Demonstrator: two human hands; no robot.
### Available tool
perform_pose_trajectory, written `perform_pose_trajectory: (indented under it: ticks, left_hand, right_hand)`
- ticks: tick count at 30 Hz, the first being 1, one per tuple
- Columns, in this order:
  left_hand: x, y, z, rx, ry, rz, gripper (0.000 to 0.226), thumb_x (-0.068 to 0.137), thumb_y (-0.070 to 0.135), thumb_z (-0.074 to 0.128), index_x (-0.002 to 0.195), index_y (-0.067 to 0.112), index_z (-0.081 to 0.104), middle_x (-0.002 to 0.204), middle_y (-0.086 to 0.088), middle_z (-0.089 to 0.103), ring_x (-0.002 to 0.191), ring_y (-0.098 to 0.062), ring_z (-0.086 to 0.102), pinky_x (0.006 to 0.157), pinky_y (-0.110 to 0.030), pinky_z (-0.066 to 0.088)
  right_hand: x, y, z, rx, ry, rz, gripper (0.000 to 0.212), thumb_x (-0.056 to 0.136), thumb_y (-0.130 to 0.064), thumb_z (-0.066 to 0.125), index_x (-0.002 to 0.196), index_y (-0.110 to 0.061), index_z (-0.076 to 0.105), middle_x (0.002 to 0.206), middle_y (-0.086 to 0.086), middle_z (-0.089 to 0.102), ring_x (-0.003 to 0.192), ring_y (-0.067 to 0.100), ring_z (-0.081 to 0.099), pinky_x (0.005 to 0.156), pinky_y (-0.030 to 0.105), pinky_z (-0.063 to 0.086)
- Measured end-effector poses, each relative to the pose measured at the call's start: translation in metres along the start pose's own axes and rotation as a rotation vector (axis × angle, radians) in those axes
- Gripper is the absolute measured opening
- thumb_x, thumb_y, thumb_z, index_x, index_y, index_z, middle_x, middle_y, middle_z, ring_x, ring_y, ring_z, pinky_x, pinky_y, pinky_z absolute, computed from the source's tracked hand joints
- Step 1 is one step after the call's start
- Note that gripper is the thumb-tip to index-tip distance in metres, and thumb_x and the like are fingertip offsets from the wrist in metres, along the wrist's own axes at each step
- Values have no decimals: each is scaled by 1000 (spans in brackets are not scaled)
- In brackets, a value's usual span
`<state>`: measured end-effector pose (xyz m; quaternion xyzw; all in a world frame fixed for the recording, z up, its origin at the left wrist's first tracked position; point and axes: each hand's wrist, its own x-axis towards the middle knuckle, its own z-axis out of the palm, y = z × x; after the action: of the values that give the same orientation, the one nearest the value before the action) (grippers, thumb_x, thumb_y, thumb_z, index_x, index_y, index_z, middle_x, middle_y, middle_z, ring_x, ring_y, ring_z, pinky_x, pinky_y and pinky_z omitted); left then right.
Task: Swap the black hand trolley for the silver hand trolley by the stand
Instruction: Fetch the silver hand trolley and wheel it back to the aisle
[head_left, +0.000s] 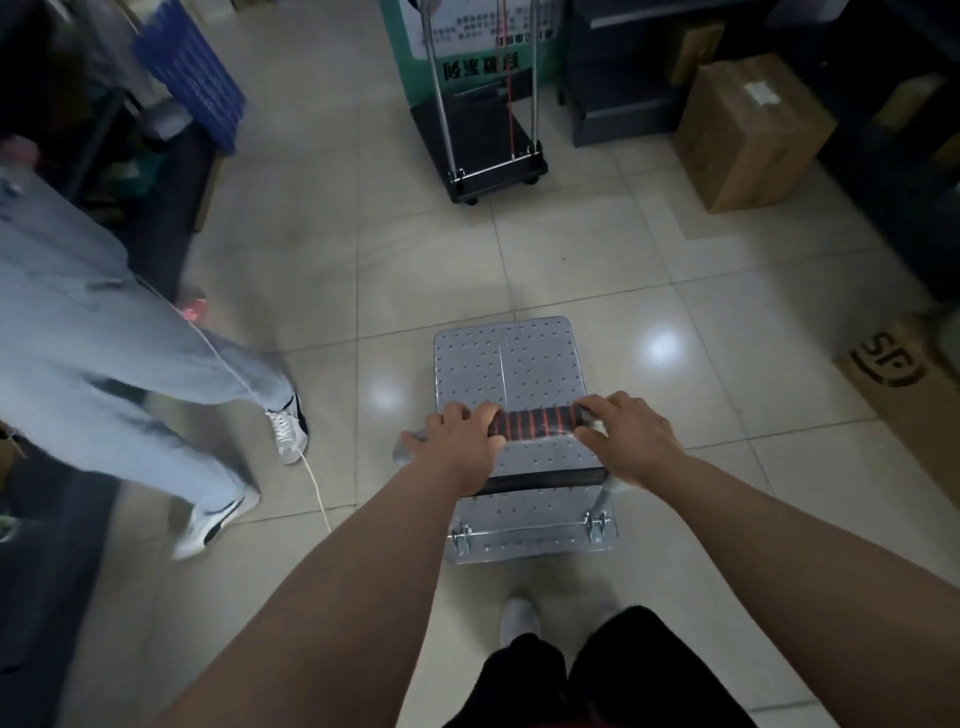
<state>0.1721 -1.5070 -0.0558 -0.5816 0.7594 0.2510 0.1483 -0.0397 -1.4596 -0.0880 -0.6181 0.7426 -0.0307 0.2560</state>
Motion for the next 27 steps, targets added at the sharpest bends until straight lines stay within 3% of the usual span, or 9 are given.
perform_pose_trajectory:
  ticks: [7, 14, 27]
  left_hand:
    - [84, -15, -55, 79, 11, -30, 34, 98, 41, 34, 131, 38, 31, 135, -6, 37, 121, -29, 38, 102, -56, 30]
    - [181, -11, -109, 69, 29, -64, 33, 96, 44, 35, 129, 39, 35, 132, -6, 41, 117, -28, 41, 97, -46, 32]
    - [328, 7, -194, 35, 28, -70, 35, 97, 45, 32, 132, 40, 31, 136, -6, 36, 122, -31, 38, 101, -53, 31]
  right_hand:
    - [92, -18, -26, 19, 20, -24, 35, 91, -50, 43, 124, -39, 47, 119, 3, 54, 112, 23, 47, 100, 44, 36]
    - [198, -14, -78, 37, -31, -81, 32, 90, -49, 48, 120, -38, 52, 108, 1, 57, 107, 23, 51, 90, 41, 38]
    - [368, -8, -141, 75, -14, -53, 32, 89, -46, 52, 121, -41, 51, 107, 0, 56, 103, 23, 52, 88, 40, 42]
